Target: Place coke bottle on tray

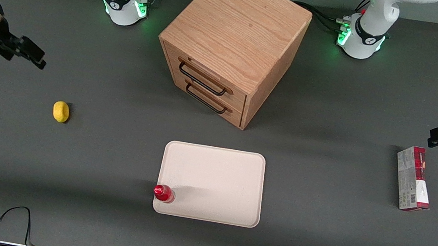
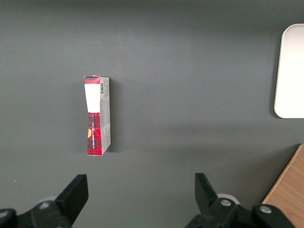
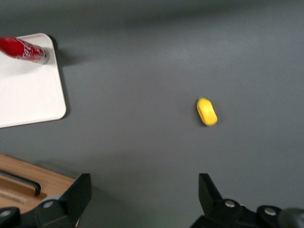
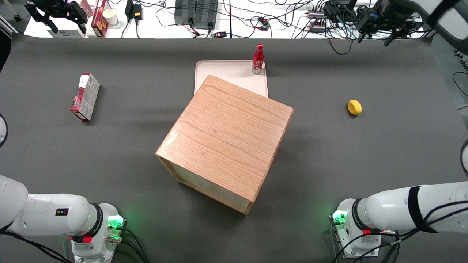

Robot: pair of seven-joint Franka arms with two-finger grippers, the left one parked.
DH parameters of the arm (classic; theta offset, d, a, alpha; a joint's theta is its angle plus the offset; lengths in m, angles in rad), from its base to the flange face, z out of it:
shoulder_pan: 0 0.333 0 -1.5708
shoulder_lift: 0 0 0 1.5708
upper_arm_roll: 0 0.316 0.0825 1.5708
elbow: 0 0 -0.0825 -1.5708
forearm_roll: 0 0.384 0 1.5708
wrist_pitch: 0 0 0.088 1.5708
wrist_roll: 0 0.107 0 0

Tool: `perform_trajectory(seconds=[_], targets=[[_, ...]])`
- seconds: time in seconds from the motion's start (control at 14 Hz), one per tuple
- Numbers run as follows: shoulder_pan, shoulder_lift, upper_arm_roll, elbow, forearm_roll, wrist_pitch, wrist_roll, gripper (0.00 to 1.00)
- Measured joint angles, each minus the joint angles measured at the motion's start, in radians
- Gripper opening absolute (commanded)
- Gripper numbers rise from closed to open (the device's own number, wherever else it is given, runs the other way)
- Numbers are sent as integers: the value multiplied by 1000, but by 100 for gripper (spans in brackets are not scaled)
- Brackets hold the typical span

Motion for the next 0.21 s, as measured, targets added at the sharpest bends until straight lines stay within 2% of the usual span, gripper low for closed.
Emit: perform_trajectory(seconds=[0.21], targets=[[-4,-61,1,-52,9,-4,0,100]])
